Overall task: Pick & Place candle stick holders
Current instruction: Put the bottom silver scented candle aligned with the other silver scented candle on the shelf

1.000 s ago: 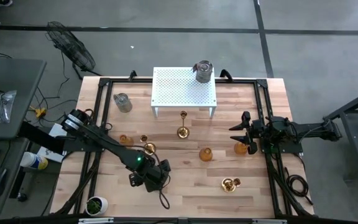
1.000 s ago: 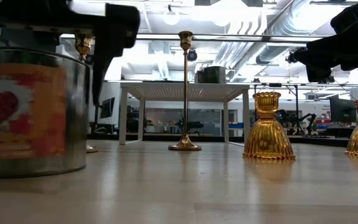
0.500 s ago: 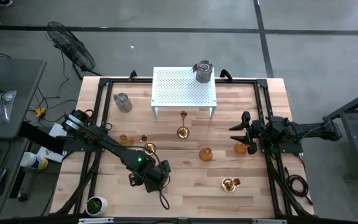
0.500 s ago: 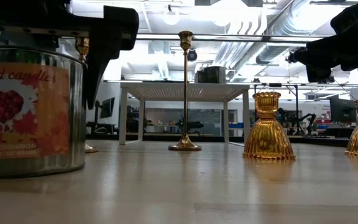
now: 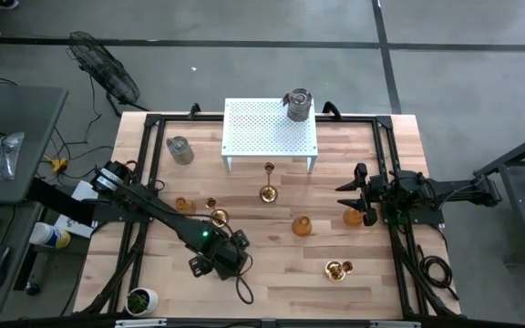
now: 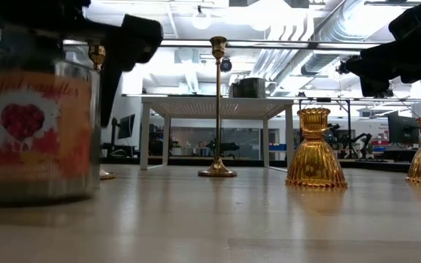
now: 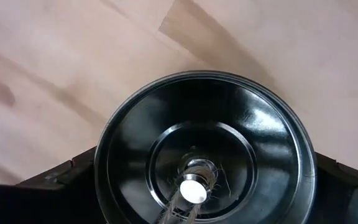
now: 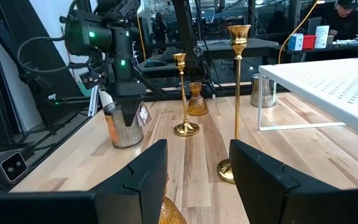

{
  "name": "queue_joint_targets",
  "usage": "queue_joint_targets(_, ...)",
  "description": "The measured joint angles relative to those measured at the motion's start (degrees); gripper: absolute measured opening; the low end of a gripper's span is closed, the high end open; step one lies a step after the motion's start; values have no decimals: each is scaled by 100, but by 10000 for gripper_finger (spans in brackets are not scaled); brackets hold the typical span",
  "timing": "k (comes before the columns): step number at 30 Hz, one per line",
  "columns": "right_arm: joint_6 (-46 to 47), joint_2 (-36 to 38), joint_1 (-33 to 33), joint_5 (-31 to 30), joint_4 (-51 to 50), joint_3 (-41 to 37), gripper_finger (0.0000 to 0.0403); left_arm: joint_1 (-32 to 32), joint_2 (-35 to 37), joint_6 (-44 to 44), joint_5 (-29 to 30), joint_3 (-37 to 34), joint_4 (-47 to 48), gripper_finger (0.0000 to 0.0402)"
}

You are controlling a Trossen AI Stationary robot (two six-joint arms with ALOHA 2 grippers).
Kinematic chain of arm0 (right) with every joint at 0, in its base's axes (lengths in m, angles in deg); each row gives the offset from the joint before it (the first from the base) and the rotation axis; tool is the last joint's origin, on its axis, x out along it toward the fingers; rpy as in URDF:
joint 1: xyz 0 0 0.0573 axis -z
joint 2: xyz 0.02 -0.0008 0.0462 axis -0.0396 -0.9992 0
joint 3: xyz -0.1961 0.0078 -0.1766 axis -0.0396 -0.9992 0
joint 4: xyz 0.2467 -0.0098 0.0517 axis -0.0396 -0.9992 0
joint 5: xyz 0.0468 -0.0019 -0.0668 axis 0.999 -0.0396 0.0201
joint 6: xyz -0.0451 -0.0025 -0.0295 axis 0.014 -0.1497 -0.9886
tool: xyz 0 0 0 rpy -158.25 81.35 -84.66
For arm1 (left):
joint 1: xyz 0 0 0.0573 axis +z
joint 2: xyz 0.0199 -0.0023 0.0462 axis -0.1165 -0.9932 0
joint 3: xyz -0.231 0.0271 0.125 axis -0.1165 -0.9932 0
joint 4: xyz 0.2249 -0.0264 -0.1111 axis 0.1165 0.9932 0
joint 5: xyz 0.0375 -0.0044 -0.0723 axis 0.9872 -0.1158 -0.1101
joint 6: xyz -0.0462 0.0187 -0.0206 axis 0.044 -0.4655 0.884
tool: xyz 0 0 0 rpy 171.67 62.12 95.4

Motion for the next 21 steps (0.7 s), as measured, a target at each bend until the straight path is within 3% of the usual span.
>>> queue_joint_targets(10,0,0,-2,0,0,-2,165,216,8,1787,10,1650,1687,357)
queue_joint_targets(21,0,0,-1,0,0,0,165,829,9,2619,405,4082,3796,358)
